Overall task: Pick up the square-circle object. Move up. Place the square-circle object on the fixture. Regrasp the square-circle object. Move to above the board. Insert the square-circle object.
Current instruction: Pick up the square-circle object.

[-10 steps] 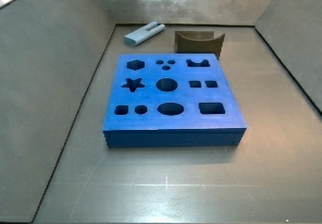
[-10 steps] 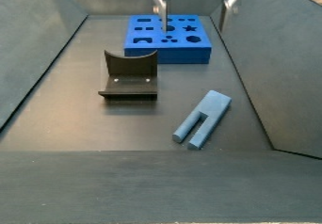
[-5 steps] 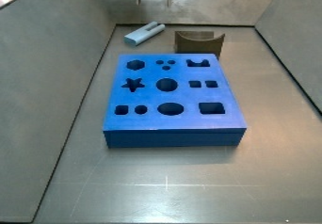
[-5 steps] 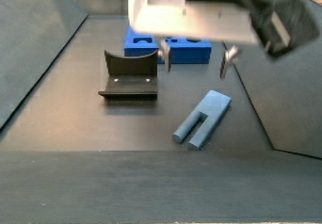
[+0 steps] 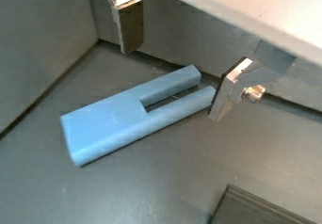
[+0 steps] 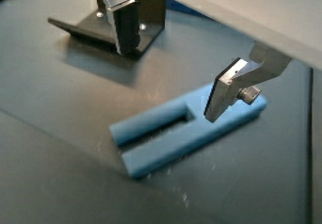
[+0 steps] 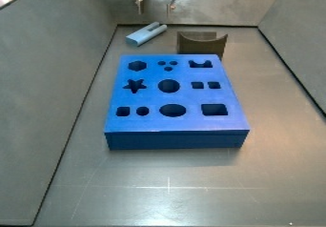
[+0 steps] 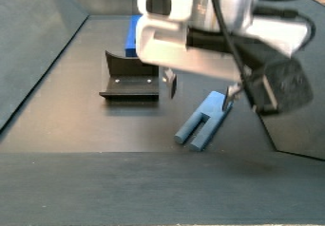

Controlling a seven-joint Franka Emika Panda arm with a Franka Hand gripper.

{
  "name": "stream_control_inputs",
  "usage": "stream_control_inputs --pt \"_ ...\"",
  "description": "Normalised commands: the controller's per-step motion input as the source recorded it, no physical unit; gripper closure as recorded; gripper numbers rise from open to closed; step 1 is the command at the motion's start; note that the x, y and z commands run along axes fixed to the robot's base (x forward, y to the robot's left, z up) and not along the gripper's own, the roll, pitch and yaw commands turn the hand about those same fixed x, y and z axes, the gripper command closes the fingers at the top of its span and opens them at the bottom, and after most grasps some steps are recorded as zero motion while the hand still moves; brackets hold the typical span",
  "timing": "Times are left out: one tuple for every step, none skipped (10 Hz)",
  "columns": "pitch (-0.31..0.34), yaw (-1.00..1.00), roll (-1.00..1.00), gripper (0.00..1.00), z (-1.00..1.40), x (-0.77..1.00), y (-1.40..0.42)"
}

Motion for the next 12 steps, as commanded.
stream_control_inputs --pt "-0.111 -0.34 -0.34 0.00 -0.38 0.05 0.35" --pt "-0.130 -0.34 -0.32 0.00 -0.39 0.11 0.35" --pt "-0.139 -0.31 -0.31 0.00 -0.42 0.18 0.38" --pt "-0.130 -0.24 -0.29 0.00 -0.48 0.21 0.32" --pt "-0.034 -0.18 -0.23 0.00 -0.46 0.05 0.11" --pt "-0.057 -0.15 -0.27 0.00 -0.17 0.00 0.01" --pt "-0.123 -0.17 -0.32 0.00 -0.08 0.00 0.00" --pt "-0.111 -0.14 -0.27 0.00 -0.06 -0.01 0.03" --pt "-0.107 -0.10 -0.17 0.00 -0.23 -0.03 0.00" --pt "-0.099 -0.07 -0.14 0.00 -0.33 -0.02 0.00" --pt "-0.107 -0.03 -0.08 0.00 -0.37 -0.03 0.00" --pt "-0.096 0.00 -0.03 0.00 -0.25 0.00 0.00"
